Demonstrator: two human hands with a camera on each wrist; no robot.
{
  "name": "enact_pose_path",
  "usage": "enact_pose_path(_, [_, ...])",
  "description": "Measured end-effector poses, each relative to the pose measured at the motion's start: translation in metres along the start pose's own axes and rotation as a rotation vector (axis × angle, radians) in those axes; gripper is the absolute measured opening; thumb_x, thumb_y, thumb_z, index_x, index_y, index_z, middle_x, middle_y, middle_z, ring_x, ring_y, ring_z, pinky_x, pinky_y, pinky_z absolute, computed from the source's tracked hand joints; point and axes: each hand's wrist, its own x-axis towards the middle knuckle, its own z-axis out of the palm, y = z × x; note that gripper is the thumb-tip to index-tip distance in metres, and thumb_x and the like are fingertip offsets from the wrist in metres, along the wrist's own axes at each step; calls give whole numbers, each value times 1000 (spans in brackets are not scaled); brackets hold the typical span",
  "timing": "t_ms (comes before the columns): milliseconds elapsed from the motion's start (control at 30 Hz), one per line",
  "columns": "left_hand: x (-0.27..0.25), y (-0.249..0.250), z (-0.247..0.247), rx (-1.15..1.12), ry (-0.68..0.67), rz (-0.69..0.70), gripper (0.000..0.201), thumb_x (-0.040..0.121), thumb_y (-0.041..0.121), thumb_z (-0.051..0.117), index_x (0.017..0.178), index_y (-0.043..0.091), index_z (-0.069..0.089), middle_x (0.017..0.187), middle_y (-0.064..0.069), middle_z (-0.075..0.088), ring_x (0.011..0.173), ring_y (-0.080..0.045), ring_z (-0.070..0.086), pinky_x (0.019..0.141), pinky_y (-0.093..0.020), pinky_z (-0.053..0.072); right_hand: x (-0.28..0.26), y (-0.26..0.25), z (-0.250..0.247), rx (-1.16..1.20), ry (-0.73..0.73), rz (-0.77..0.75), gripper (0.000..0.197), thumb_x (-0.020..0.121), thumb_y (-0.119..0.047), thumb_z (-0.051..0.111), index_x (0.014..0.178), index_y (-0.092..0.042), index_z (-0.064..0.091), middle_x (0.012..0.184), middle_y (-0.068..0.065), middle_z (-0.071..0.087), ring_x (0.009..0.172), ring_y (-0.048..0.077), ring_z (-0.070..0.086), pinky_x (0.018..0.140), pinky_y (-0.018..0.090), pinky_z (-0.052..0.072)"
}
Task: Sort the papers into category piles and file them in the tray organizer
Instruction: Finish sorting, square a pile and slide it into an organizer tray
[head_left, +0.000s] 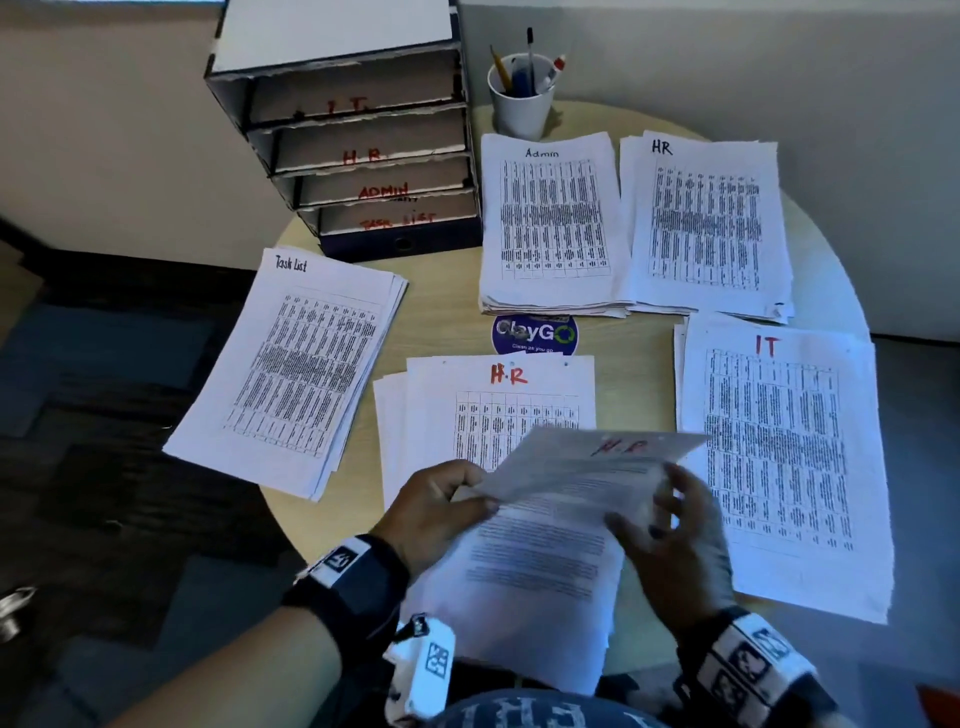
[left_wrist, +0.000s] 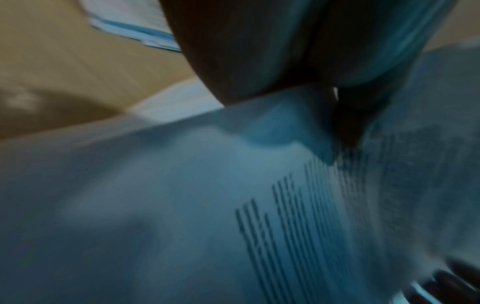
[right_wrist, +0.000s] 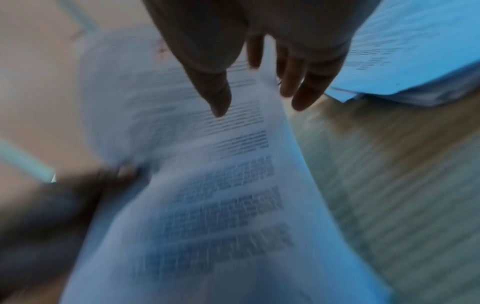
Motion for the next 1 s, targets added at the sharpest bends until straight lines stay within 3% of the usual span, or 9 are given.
enact_pose_path(100, [-10, -6, -14, -146, -99, -72, 30, 79, 10, 72, 109, 3, 71, 109, -19, 72, 99, -28, 66, 90, -38, 50, 6, -16, -12, 376, -22, 98, 67, 70, 5, 81, 124, -15, 48, 110, 2, 67, 99, 13, 67, 79, 27, 58])
enact_pose_path(167, [-7, -1, -22, -9, -183, -95, 32, 79, 12, 70, 111, 10, 71, 111, -21, 70, 96, -28, 64, 87, -41, 49, 13, -24, -17, 409, -149, 135, 40, 76, 4, 76, 109, -12, 60, 98, 4, 75, 95, 23, 71, 81, 38, 59])
enact_pose_path(233, [6, 8, -32, 279, -211, -108, 29, 77, 6, 63, 103, 18, 67, 113, -12, 66, 100, -24, 61, 85, -37, 48, 21, -23, -19, 323, -210, 144, 16, 79, -14, 77, 93, -16, 71, 90, 1, 77, 89, 27, 72, 84, 46, 57])
enact_pose_path(333, [40, 19, -52, 723, 88, -42, 30, 83, 3, 56, 111, 15, 60, 123, -9, 51, 117, -28, 52, 94, -25, 39, 31, -19, -21, 193, -272, 119, 38, 67, -52, 81, 95, -27, 73, 88, 1, 77, 84, 26, 72, 81, 45, 58])
enact_pose_path(400, [60, 20, -62, 852, 276, -97, 36, 84, 23, 64, 117, 11, 56, 124, -15, 50, 114, -33, 50, 97, -34, 42, 37, -12, -18, 80, -264, 94, 21, 76, -33, 79, 91, -21, 71, 82, 2, 76, 81, 30, 71, 75, 44, 59])
enact_pose_path(533, [81, 18, -53, 1078, 248, -325, 68, 68, 55, 74, 114, 14, 46, 117, -11, 42, 106, -33, 51, 87, -46, 52, 40, -12, -5, -37, -244, 66, 11, 82, -12, 75, 78, -20, 68, 69, -4, 72, 71, 18, 69, 55, 26, 50])
enact_pose_path(733, [86, 10, -41, 928, 299, -341, 58, 64, 42, 71, 109, 19, 43, 106, -5, 55, 94, -30, 60, 81, -44, 55, 43, 11, 21, -48, -324, 87, 29, 76, -1, 77, 74, -30, 72, 81, -10, 74, 72, 3, 66, 68, 11, 49])
enact_pose_path(867, [86, 9, -35, 824, 348, -349, 61, 65, 42, 75, 113, 16, 48, 112, -7, 48, 100, -31, 56, 80, -39, 54, 46, 21, 22, 1, -317, 147, 30, 77, -1, 76, 84, -30, 74, 97, -7, 75, 92, 16, 69, 91, 34, 53])
enact_pose_path(1000, [86, 5, -34, 644, 376, -335, 47, 77, 25, 70, 118, 17, 48, 111, -1, 55, 92, -22, 55, 71, -26, 42, 44, 18, 20, 98, -310, 215, 26, 77, 1, 75, 87, -22, 76, 91, 1, 76, 88, 25, 70, 86, 43, 53])
